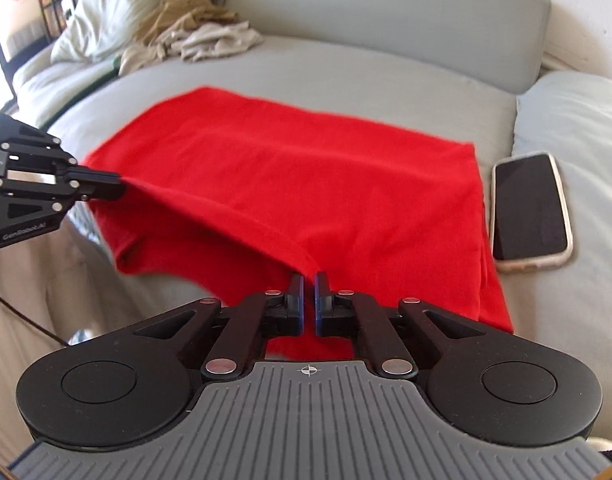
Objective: Fold clothes
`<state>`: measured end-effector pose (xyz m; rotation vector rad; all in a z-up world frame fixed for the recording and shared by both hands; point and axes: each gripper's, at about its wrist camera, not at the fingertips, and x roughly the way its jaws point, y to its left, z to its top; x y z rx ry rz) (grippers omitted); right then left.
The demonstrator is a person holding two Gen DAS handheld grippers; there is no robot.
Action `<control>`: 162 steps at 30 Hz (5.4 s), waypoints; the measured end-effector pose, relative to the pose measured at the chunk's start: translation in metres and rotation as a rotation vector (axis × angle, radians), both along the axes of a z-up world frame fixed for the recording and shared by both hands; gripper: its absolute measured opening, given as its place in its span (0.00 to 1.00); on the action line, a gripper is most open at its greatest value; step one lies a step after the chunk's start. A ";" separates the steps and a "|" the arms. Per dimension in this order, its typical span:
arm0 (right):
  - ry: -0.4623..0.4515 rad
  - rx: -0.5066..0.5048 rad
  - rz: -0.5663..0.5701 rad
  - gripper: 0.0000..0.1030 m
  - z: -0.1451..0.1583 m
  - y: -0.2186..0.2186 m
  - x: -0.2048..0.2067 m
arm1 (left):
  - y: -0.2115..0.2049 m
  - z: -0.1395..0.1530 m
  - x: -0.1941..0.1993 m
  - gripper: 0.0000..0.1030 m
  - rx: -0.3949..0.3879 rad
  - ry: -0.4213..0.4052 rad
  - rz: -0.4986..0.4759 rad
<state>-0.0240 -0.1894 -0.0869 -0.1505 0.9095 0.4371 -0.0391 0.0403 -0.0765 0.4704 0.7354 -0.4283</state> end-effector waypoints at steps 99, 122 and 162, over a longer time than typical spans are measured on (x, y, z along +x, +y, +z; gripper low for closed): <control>0.214 0.593 -0.822 0.06 0.011 -0.165 0.062 | 0.199 0.015 0.082 0.02 -1.086 0.579 1.000; 0.245 0.544 -0.249 0.36 0.001 -0.029 0.022 | 0.055 0.001 0.048 0.25 -0.703 0.410 0.582; 0.201 0.599 -0.099 0.35 -0.019 0.028 0.022 | 0.085 -0.047 0.069 0.28 -1.335 0.539 0.864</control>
